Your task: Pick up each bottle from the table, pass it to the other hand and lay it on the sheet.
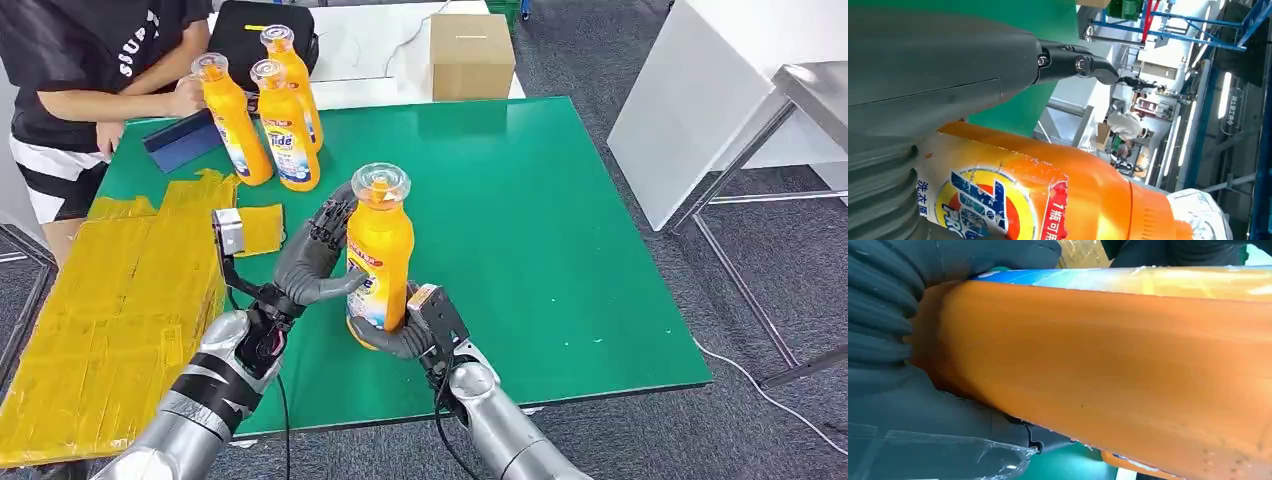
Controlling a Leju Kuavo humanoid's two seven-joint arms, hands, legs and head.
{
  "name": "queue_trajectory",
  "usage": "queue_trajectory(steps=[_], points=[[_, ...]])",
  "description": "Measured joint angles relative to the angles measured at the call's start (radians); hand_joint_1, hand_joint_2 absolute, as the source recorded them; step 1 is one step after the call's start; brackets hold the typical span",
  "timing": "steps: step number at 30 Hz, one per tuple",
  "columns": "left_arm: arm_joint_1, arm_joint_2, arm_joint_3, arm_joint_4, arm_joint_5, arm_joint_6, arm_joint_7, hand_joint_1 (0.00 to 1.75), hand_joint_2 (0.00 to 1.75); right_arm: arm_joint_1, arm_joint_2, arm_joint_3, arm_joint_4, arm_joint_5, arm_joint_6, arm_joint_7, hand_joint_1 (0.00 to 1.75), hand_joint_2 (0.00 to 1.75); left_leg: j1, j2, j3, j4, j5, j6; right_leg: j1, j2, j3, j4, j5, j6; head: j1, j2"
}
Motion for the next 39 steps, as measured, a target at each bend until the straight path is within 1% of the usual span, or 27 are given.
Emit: queue_trajectory(steps=[8,9,10,12,13,15,27,31,36,39], points=[[0.000,0.000,0.000,0.000,0.000,0.000,0.000,0.00,1.75,0.000,0.000,0.000,0.000,0.000,0.000,0.000,1.75,1.75,0.000,0.000,0.000,0.000,0.000,0.000,0.000,0.000,0.000,0.000,0.000,0.000,0.000,0.000],[0.000,0.000,0.000,0.000,-0.018,0.006,-0.008,0.00,1.75,-0.001,0.000,0.000,0.001,0.025,-0.031,0.007,1.75,1.75,0.000,0.000,0.000,0.000,0.000,0.000,0.000,0.000,0.000,0.000,0.000,0.000,0.000,0.000],[0.001,-0.002,-0.008,0.000,-0.066,0.027,-0.026,0.00,1.75,-0.006,0.002,-0.001,0.004,0.078,-0.098,0.028,1.75,1.75,0.000,0.000,0.000,0.000,0.000,0.000,0.000,0.000,0.000,0.000,0.000,0.000,0.000,0.000],[0.012,-0.013,-0.032,-0.003,-0.158,0.073,-0.058,0.00,1.75,-0.027,0.009,-0.002,0.021,0.172,-0.337,0.068,1.75,1.75,0.000,-0.001,0.000,0.000,0.000,0.000,0.000,0.000,0.000,0.000,0.000,0.000,0.000,0.000],[0.019,-0.025,-0.049,-0.005,-0.181,0.086,-0.061,0.00,1.75,-0.039,0.014,-0.002,0.031,0.188,-0.427,0.074,1.75,1.75,0.000,-0.002,-0.001,0.000,0.000,0.000,0.000,-0.001,0.000,0.000,0.000,0.000,0.001,0.000],[0.033,-0.036,-0.072,-0.009,-0.187,0.110,-0.068,0.00,1.75,-0.057,0.024,-0.002,0.044,0.195,-0.495,0.074,1.75,1.75,0.000,0.000,-0.001,0.000,0.000,0.000,0.000,0.000,0.000,0.000,0.000,0.000,0.000,0.000],[0.031,-0.039,-0.087,-0.010,-0.177,0.123,-0.067,0.00,1.75,-0.084,0.035,-0.002,0.086,0.168,-0.520,0.066,1.75,1.75,0.000,0.000,-0.001,0.000,0.000,0.000,0.000,0.000,-0.001,0.000,0.000,0.000,0.000,0.000],[0.032,-0.039,-0.087,-0.010,-0.166,0.122,-0.065,0.00,1.75,-0.093,0.039,0.001,0.098,0.214,-0.548,0.064,1.75,1.75,0.000,0.000,-0.001,0.000,0.000,0.000,0.000,0.000,-0.001,0.000,0.000,0.000,0.000,0.000],[0.032,-0.039,-0.085,-0.008,-0.157,0.123,-0.063,0.00,1.75,-0.100,0.056,0.036,0.129,0.292,-0.588,0.067,1.75,1.75,0.000,0.000,-0.001,0.000,0.000,0.000,0.000,0.000,-0.001,0.000,0.000,0.000,0.000,0.000],[0.035,-0.038,-0.084,-0.007,-0.156,0.123,-0.062,0.00,1.75,-0.101,0.058,0.048,0.142,0.299,-0.597,0.068,1.75,1.75,0.000,0.000,-0.001,0.000,0.000,0.000,0.000,0.000,-0.001,0.000,0.000,0.000,0.000,0.000]])
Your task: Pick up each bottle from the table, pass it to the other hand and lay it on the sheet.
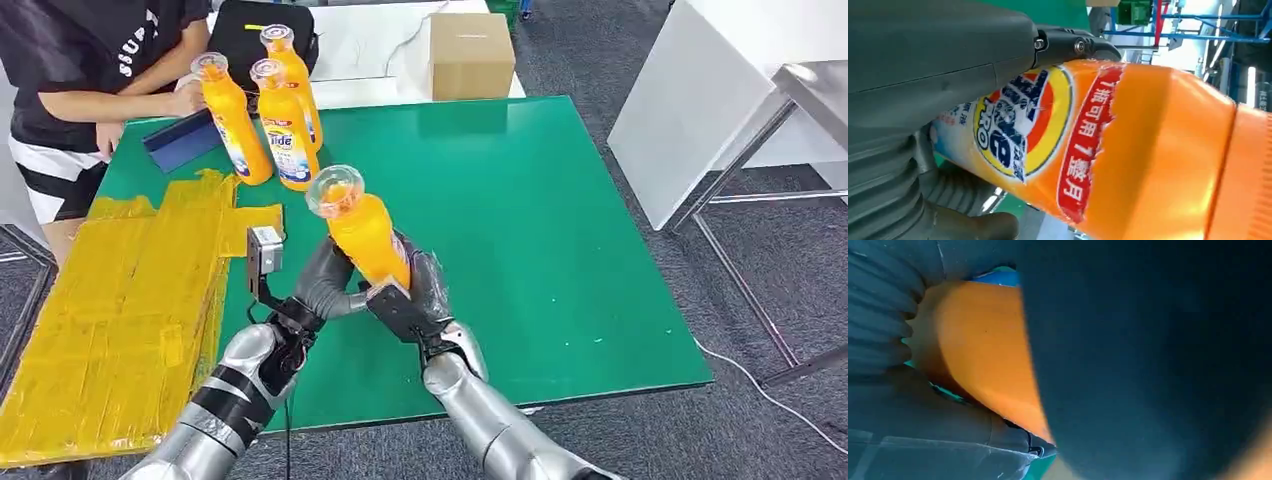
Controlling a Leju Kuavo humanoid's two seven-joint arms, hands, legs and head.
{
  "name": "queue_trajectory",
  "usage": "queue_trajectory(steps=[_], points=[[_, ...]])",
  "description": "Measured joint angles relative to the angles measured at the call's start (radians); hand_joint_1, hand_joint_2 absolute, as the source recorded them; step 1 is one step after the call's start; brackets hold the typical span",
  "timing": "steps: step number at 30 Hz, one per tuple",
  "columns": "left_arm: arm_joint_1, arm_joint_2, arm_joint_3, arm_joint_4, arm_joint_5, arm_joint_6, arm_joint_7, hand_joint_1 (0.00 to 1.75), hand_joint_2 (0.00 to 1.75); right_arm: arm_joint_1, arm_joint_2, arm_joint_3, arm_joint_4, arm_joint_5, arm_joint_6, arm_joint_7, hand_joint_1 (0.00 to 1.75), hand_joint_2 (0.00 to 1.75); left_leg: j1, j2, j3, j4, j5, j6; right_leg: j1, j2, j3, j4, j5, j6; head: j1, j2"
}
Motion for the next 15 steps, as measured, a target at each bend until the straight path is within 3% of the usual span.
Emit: queue_trajectory(steps=[15], points=[[0.011,0.000,0.016,0.008,0.024,0.002,-0.006,0.00,1.75,-0.009,0.010,0.055,0.042,0.085,-0.045,-0.002,1.75,1.75,0.000,0.000,0.000,0.000,0.000,0.000,0.000,0.000,0.000,0.000,0.000,0.000,0.000,0.000]])
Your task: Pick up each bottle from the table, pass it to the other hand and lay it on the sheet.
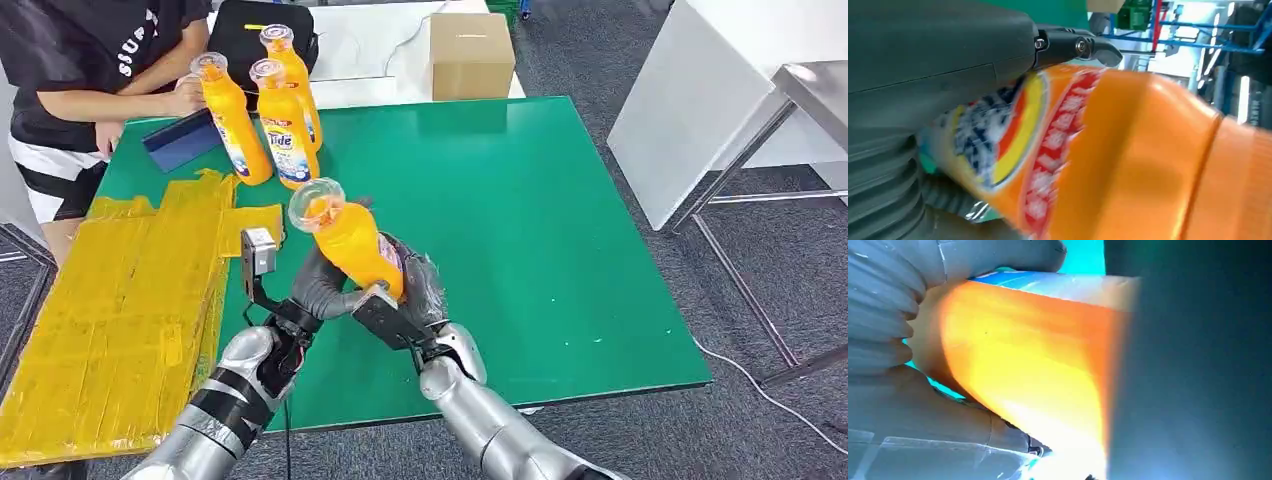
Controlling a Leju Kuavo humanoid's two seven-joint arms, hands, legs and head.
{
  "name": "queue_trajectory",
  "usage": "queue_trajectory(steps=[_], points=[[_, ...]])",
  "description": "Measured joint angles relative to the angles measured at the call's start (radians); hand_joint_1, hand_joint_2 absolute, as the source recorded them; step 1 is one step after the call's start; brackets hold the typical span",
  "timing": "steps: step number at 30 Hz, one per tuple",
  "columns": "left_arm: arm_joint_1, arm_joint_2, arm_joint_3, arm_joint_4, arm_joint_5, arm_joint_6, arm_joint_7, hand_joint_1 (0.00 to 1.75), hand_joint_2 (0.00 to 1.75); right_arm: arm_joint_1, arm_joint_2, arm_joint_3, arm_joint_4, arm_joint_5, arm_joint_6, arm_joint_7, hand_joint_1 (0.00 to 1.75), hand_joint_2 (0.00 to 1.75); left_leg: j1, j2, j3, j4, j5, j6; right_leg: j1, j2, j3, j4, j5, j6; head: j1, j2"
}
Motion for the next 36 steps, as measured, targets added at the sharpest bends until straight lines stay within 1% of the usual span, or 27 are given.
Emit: queue_trajectory(steps=[7,16,17,18,36], points=[[0.014,0.005,0.014,0.009,0.027,0.000,-0.002,0.00,1.75,0.006,0.004,0.046,0.028,0.018,0.002,0.016,1.75,1.75,0.000,0.000,0.000,0.000,0.000,0.000,0.000,0.000,-0.001,0.000,0.000,0.000,0.000,0.000],[0.027,0.007,0.023,0.009,0.035,0.000,-0.002,0.00,1.75,0.001,0.004,0.065,0.048,0.021,0.005,0.022,1.75,1.75,0.000,0.000,0.000,0.000,0.000,0.000,0.000,0.000,-0.001,0.000,0.000,0.000,0.000,0.000],[0.028,0.007,0.023,0.009,0.035,0.000,-0.002,0.98,1.75,0.000,0.004,0.065,0.050,0.021,0.005,0.022,1.75,1.75,0.000,0.000,0.000,0.000,0.000,0.000,0.000,0.000,-0.001,0.000,0.000,0.000,0.000,0.000],[0.028,0.007,0.024,0.009,0.035,0.000,-0.002,1.73,1.75,0.000,0.004,0.066,0.051,0.022,0.005,0.023,1.75,1.75,0.000,0.000,0.000,0.000,0.000,0.000,0.000,0.000,-0.001,0.000,0.000,0.000,0.000,0.000],[0.033,0.007,0.031,0.009,0.046,0.010,-0.010,1.75,1.75,-0.002,0.006,0.072,0.063,0.020,0.007,0.026,1.75,1.75,0.000,0.000,0.000,0.000,0.000,0.000,0.000,0.000,-0.001,0.000,0.000,0.000,0.000,0.000]])
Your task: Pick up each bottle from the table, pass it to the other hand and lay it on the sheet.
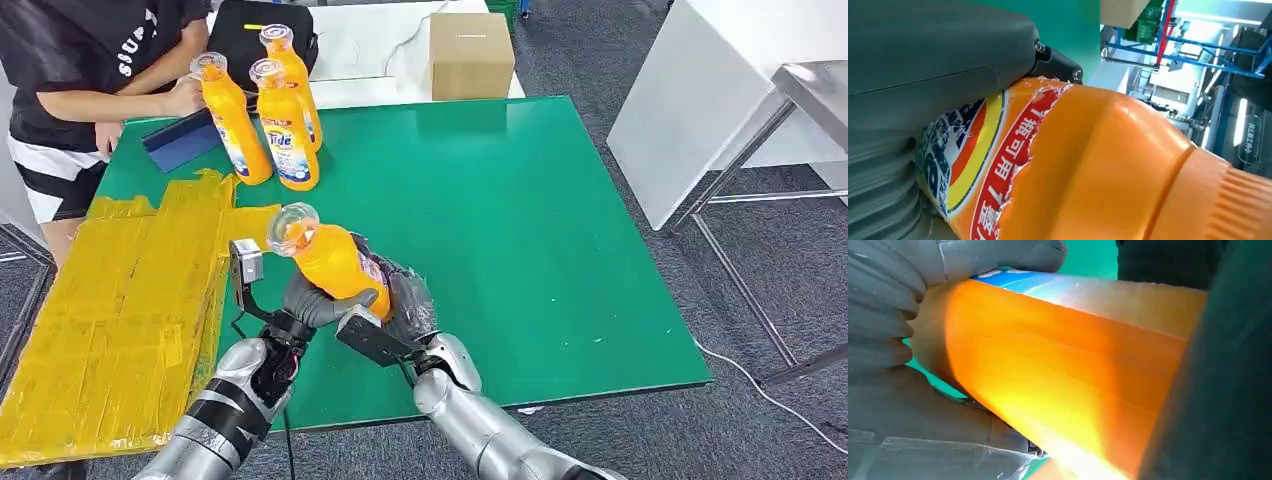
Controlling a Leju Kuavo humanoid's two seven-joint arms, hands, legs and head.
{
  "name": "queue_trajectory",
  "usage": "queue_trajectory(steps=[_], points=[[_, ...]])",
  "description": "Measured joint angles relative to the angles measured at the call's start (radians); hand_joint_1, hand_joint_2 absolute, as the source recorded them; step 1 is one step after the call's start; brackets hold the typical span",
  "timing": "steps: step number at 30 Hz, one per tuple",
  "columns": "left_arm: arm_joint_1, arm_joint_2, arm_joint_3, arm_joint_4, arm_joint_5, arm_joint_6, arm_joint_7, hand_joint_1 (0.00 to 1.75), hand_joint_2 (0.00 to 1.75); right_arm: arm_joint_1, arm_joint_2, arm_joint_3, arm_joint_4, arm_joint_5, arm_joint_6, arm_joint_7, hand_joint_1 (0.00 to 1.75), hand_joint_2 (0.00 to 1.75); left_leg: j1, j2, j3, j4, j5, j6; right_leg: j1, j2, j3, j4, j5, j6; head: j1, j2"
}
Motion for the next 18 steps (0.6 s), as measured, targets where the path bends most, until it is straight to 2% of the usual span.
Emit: queue_trajectory(steps=[14,15,16,17,18], points=[[0.001,0.000,0.000,0.000,-0.008,0.013,-0.009,1.75,1.75,0.001,0.000,0.000,0.001,-0.035,0.007,-0.007,1.75,1.75,0.000,0.000,0.000,0.000,0.000,0.000,0.000,0.000,0.000,0.000,0.000,0.000,0.000,0.000],[0.001,0.000,0.000,0.000,-0.008,0.017,-0.010,1.75,1.75,0.001,0.000,-0.001,0.002,-0.040,0.007,-0.008,1.64,1.75,0.000,0.000,0.000,0.000,0.000,0.000,0.000,0.000,0.000,0.000,0.000,0.000,0.000,0.000],[0.001,0.000,0.000,0.000,-0.010,0.020,-0.011,1.75,1.75,0.001,0.000,-0.002,0.002,-0.044,0.007,-0.009,0.73,1.75,0.000,0.000,0.000,0.000,0.000,0.000,0.000,0.000,0.000,0.000,0.000,0.000,0.000,0.000],[0.001,-0.001,0.000,-0.001,-0.010,0.024,-0.012,1.75,1.75,0.001,0.000,-0.003,0.002,-0.051,0.006,-0.013,0.00,1.75,0.000,0.000,0.000,0.000,0.000,0.000,0.000,0.000,0.000,0.000,0.000,0.000,0.000,0.000],[0.002,-0.001,0.000,-0.003,-0.012,0.028,-0.015,1.75,1.75,0.001,-0.001,-0.005,0.001,-0.062,0.006,-0.018,0.00,1.75,0.000,0.000,0.000,0.000,0.000,0.000,0.000,0.000,0.000,0.000,0.000,0.000,0.000,0.000]])
